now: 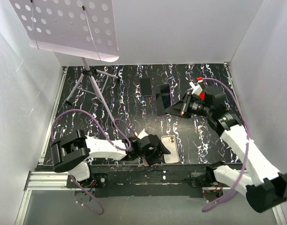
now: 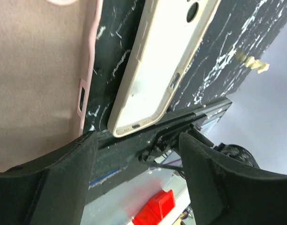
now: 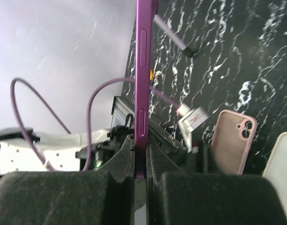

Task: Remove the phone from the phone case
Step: Place the phone case at the center of the board, then place the phone at the center of the board.

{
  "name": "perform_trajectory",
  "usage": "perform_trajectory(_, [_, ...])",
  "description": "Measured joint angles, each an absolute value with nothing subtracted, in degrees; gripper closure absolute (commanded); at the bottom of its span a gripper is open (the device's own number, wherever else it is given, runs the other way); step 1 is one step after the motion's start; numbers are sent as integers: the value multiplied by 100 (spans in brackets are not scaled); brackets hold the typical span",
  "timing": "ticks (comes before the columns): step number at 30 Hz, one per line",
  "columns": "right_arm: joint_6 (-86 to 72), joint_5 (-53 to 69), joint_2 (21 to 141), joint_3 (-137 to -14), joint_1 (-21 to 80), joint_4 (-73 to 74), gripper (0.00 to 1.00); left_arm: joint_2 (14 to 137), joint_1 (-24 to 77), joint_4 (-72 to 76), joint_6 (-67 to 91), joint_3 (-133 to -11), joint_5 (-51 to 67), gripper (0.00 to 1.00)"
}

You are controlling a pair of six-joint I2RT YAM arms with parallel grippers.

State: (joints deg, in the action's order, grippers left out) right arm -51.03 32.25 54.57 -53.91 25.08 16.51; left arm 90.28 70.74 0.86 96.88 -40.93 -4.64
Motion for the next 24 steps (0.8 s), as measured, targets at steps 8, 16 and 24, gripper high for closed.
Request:
perform_trajectory(8, [-4338, 3312, 7651, -6099, 1691, 1461, 99, 8062, 6978, -150, 9247, -4069, -154, 25])
perform_trajectory(16, [-3310, 3229, 10514, -8149, 1341, 1629, 99, 6239, 6418, -211, 7481, -4141, 207, 21])
perform_trajectory(24, [-2923, 3395, 12519, -9546, 1149, 1990, 99, 4687, 6123, -1538, 4825, -5238, -416, 7])
